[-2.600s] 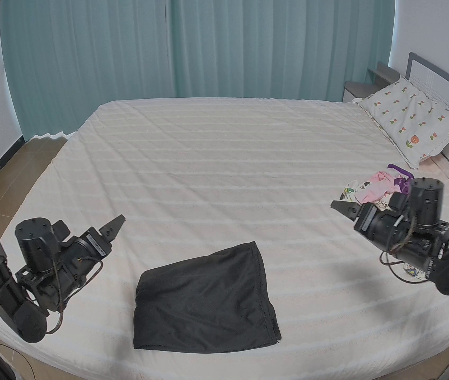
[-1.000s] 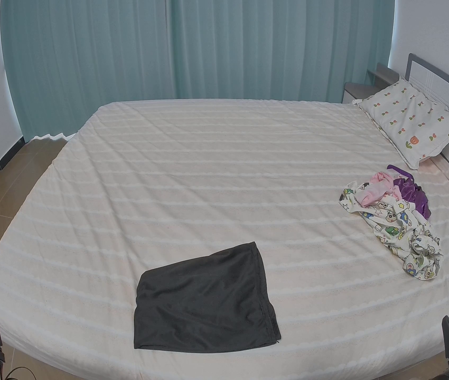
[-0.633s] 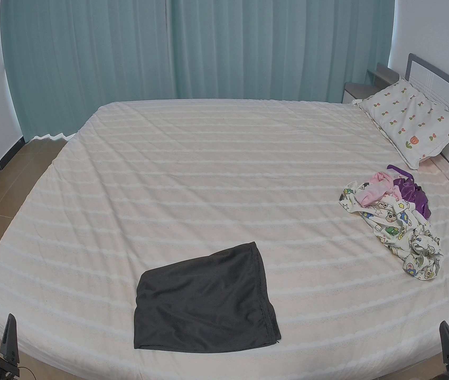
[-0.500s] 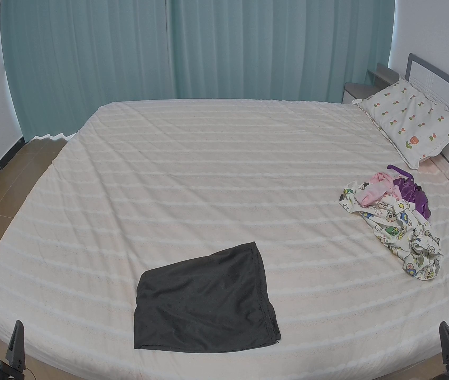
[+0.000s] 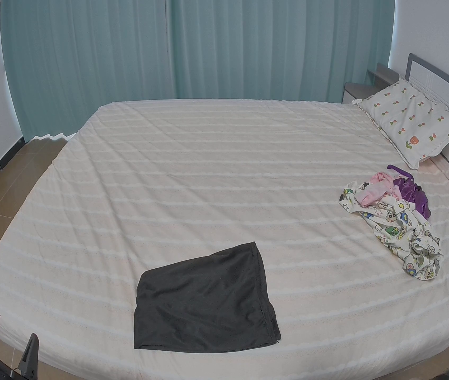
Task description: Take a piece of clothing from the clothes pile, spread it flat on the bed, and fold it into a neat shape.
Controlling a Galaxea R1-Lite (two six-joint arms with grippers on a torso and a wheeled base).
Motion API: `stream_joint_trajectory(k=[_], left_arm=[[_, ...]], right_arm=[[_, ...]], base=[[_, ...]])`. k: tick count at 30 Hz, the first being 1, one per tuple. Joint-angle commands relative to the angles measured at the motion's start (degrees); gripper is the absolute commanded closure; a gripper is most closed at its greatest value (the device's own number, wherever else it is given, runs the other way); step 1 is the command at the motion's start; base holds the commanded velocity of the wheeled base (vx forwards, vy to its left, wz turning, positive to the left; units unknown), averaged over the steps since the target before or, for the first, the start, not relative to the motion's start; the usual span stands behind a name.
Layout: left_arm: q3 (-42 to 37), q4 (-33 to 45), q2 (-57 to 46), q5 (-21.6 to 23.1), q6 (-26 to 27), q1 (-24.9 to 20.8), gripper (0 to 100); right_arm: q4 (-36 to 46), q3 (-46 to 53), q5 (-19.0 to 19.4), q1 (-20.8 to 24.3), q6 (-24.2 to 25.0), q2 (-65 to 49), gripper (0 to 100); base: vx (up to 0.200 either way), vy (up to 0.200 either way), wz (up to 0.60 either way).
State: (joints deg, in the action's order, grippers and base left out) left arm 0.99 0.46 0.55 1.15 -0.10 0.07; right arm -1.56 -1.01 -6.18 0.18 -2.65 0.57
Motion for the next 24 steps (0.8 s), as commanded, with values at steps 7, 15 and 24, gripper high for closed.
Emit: stream_joint_trajectory(k=[7,15,24], left_arm=[[-0.9,-0.3,-0.5,0.0,-0.2,0.0,0],[-0.9,-0.4,-0.5,0.3,-0.2,0.0,0],[-0.9,-0.4,-0.5,0.3,-0.1,0.0,0]], right_arm=[[-6.8,1.0,13.6,0.0,-7.9,-0.6,0],[1.4,0.9,8.7,-0.3,-1.0,-0.4,0],[2.1,0.8,7.7,0.0,2.1,-0.6,0]], base=[[0.000,0.000,0.00],[0.000,0.000,0.00],[0.000,0.000,0.00]])
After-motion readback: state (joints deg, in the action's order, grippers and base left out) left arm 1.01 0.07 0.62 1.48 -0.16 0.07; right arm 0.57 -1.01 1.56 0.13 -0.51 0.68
